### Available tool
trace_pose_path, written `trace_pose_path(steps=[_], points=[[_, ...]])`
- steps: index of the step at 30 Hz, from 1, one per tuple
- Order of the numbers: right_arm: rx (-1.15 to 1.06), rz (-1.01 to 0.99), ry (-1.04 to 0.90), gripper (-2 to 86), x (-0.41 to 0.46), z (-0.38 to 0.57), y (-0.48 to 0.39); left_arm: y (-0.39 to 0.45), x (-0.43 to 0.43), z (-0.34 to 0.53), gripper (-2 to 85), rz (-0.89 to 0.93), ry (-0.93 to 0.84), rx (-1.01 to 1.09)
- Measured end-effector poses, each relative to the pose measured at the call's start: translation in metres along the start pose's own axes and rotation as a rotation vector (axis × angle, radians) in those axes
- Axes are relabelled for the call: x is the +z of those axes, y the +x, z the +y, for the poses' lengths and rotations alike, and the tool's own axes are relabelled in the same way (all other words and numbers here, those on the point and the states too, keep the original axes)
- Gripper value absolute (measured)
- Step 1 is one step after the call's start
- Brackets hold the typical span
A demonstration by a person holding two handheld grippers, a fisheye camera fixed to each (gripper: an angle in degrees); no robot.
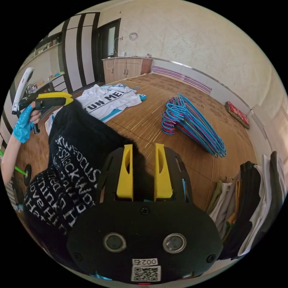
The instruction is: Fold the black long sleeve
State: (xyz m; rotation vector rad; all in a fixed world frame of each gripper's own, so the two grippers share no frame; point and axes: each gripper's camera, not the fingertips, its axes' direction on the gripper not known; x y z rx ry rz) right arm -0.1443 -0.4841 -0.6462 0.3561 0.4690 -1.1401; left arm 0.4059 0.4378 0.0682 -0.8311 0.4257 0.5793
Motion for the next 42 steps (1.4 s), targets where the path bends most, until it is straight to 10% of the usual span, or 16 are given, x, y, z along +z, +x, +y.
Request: trace_pose_path(steps=[27, 42], points=[[-0.548, -0.565, 0.001, 12.6, -0.196, 0.191, -0.302, -0.015, -0.137, 0.286, 3.2, 0.087, -0.144, 0.017], [-0.570, -0.301, -0.132, 5.7, -0.202, 0.219, -0.401, -0.034, -0.170, 0.396, 4.3, 0.299, -0.082, 0.078]])
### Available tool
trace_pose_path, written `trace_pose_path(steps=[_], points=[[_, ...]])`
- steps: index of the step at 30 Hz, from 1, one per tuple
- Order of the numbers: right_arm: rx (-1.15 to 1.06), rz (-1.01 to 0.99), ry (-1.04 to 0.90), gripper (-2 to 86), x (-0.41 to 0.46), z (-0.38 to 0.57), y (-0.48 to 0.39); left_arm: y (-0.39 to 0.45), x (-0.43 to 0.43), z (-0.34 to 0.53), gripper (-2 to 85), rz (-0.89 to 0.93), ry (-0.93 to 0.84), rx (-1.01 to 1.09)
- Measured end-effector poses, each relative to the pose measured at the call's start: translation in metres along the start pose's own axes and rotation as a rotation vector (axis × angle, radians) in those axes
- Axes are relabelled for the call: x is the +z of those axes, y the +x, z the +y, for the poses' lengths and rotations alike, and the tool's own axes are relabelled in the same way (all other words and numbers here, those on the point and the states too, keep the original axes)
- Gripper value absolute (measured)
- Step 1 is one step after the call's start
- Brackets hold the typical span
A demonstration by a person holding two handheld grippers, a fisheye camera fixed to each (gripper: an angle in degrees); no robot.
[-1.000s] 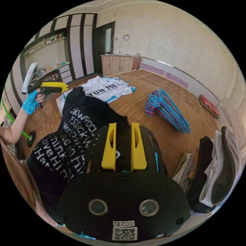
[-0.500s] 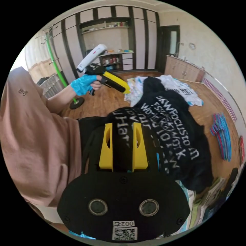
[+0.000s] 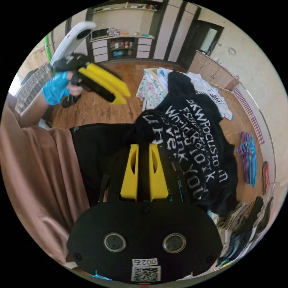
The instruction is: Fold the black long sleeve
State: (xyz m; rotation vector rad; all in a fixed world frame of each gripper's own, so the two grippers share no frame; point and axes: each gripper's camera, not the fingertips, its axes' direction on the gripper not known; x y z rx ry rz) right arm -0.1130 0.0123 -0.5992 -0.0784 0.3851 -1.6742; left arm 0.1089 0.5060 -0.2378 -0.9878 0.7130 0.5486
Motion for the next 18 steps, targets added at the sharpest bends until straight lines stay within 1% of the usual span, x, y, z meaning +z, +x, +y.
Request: trace_pose_path(steps=[4, 6, 8, 12, 14, 18], points=[[0.170, 0.042, 0.117, 5.1, -0.024, 0.005, 0.015, 0.004, 0.013, 0.015, 7.9, 0.102, 0.012, 0.052], [0.247, 0.056, 0.197, 4.6, -0.042, 0.007, 0.023, 0.007, 0.021, 0.016, 9.5, 0.121, 0.018, 0.066], [0.272, 0.088, 0.241, 3.8, -0.053, 0.007, 0.024, 0.011, 0.031, 0.016, 10.7, 0.122, 0.015, 0.083], [0.303, 0.153, 0.283, 2.7, -0.070, 0.004, 0.019, 0.019, 0.052, 0.013, 13.6, 0.055, -0.015, 0.114], [0.310, 0.164, 0.296, 2.4, -0.074, 0.004, 0.016, 0.023, 0.059, 0.011, 14.4, 0.061, -0.026, 0.128], [0.333, 0.228, 0.314, 2.1, -0.085, 0.005, 0.011, 0.041, 0.067, 0.009, 17.3, 0.104, -0.045, 0.221]])
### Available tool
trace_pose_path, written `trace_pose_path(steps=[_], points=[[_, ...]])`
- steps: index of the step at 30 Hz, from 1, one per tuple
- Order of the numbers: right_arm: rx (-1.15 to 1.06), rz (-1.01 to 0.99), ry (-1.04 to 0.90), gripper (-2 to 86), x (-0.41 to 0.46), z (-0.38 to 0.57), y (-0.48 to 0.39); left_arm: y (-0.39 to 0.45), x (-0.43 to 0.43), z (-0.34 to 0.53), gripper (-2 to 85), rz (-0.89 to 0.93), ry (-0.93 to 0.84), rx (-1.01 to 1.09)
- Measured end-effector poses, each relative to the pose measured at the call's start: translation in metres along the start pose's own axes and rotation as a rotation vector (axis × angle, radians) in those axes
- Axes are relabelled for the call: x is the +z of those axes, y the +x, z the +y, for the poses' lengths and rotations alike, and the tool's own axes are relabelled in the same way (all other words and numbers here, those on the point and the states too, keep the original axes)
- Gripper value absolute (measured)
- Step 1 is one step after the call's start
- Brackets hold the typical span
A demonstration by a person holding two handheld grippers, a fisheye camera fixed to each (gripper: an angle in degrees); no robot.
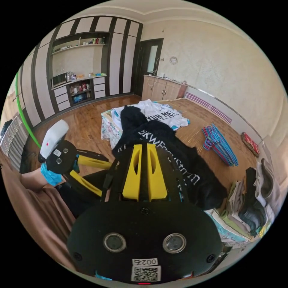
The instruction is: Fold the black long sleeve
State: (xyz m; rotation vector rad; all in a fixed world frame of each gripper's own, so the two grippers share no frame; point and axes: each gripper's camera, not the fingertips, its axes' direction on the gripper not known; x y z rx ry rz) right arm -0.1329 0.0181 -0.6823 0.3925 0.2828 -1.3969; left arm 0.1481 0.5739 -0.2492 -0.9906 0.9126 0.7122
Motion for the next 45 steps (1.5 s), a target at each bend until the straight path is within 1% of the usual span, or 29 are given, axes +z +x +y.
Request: trace_pose_path(steps=[3, 6, 8, 10, 12, 13, 16, 19, 21, 24, 28, 30, 32, 36, 42, 45], points=[[0.039, -0.005, 0.022, 2.0, -0.007, 0.001, 0.006, 0.012, 0.006, 0.000, 18.7, 0.045, -0.005, 0.055], [0.069, 0.010, 0.036, 2.0, -0.012, 0.004, 0.011, 0.025, 0.020, -0.001, 18.0, 0.010, -0.037, 0.083], [0.073, 0.039, 0.038, 2.2, -0.013, 0.006, 0.012, 0.030, 0.030, -0.002, 15.6, -0.044, -0.060, 0.072], [0.073, 0.073, 0.032, 2.3, -0.014, 0.010, 0.015, 0.038, 0.039, -0.004, 11.1, -0.154, -0.069, 0.081], [0.088, 0.078, 0.029, 2.5, -0.018, 0.015, 0.021, 0.042, 0.041, -0.004, 7.0, -0.202, -0.055, 0.093], [0.090, 0.071, 0.026, 2.5, -0.019, 0.017, 0.022, 0.043, 0.041, -0.003, 3.8, -0.214, -0.048, 0.089], [0.078, 0.027, 0.010, 2.4, -0.027, 0.023, 0.032, 0.038, 0.037, 0.001, -0.4, -0.224, -0.041, 0.057], [0.036, -0.014, 0.011, 4.6, -0.043, 0.032, 0.041, 0.029, 0.021, 0.009, -1.1, -0.242, -0.003, -0.007], [-0.016, -0.056, -0.020, 9.4, -0.059, 0.043, 0.046, 0.025, 0.006, 0.014, -1.1, -0.268, 0.032, -0.035], [-0.071, -0.088, -0.076, 13.5, -0.080, 0.066, 0.050, 0.024, -0.021, 0.019, -0.9, -0.323, 0.083, -0.043], [0.011, -0.063, -0.132, 15.0, -0.096, 0.103, 0.058, 0.030, -0.061, 0.023, -0.9, -0.404, 0.142, -0.010], [0.076, -0.046, -0.218, 15.9, -0.098, 0.130, 0.061, 0.034, -0.077, 0.027, -0.9, -0.434, 0.144, 0.011], [0.145, -0.059, -0.233, 16.1, -0.100, 0.149, 0.065, 0.038, -0.088, 0.034, -0.9, -0.421, 0.119, 0.044], [0.310, -0.144, -0.203, 15.9, -0.101, 0.177, 0.073, 0.042, -0.082, 0.056, -0.8, -0.264, -0.002, 0.100], [0.420, -0.214, -0.102, 15.1, -0.113, 0.183, 0.082, 0.036, -0.040, 0.093, -0.3, -0.091, -0.202, 0.059], [0.404, -0.140, -0.182, 13.0, -0.106, 0.183, 0.077, 0.027, -0.038, 0.105, 1.2, -0.036, -0.213, 0.028]])
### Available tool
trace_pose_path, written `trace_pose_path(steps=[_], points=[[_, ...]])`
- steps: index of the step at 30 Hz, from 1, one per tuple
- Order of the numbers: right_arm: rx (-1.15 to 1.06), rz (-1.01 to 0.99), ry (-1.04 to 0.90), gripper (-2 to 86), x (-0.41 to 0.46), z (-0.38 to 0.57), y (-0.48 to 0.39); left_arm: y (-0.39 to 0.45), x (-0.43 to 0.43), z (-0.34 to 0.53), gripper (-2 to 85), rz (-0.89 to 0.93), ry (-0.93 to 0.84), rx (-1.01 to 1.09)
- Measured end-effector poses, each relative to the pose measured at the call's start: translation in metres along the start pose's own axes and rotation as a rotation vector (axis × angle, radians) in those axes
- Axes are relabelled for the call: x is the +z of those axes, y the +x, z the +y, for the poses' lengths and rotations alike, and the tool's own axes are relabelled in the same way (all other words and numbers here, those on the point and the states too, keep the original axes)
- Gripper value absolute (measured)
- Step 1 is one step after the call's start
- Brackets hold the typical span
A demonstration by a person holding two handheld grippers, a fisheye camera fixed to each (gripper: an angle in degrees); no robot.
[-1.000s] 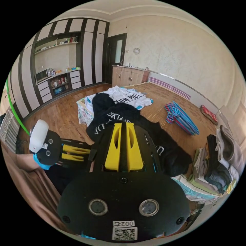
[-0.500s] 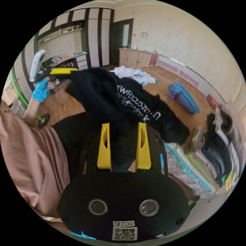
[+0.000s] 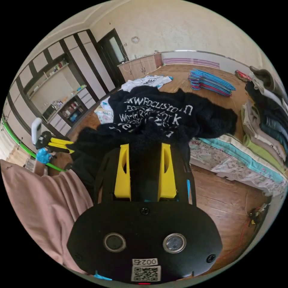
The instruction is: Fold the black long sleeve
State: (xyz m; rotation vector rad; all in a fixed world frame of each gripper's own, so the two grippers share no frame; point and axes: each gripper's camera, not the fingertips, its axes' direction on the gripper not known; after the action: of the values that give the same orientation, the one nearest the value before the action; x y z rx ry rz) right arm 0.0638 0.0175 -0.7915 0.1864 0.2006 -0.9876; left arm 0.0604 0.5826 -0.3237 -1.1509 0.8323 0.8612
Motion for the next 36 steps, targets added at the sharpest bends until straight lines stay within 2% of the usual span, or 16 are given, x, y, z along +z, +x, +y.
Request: trace_pose_path(steps=[3, 7, 12, 18, 23, 28, 33, 36], points=[[-0.020, 0.117, -0.008, 8.6, 0.002, 0.006, -0.005, -0.015, -0.009, 0.009, 4.3, 0.040, 0.037, -0.062], [0.000, 0.143, 0.037, 5.6, -0.012, 0.015, -0.001, -0.041, -0.024, 0.018, 5.4, 0.041, 0.099, -0.195], [0.011, 0.290, 0.235, 4.6, -0.069, 0.033, 0.002, -0.053, -0.031, 0.020, 4.5, -0.040, 0.135, -0.274], [-0.056, 0.385, 0.438, 4.1, -0.158, 0.048, -0.007, -0.037, -0.011, -0.002, 7.4, 0.069, 0.133, -0.187], [-0.076, 0.472, 0.491, 3.9, -0.208, 0.054, -0.014, -0.017, 0.015, -0.023, 8.3, 0.026, 0.017, -0.155], [-0.027, 0.544, 0.371, 3.9, -0.211, 0.064, 0.012, -0.002, 0.020, -0.033, 8.6, 0.036, 0.008, -0.103], [0.080, 0.407, 0.135, 4.2, -0.172, 0.092, 0.071, 0.001, 0.013, -0.032, 9.1, 0.023, -0.014, -0.085], [0.138, 0.344, 0.097, 4.3, -0.154, 0.111, 0.094, -0.004, 0.010, -0.029, 10.0, 0.029, -0.012, -0.141]])
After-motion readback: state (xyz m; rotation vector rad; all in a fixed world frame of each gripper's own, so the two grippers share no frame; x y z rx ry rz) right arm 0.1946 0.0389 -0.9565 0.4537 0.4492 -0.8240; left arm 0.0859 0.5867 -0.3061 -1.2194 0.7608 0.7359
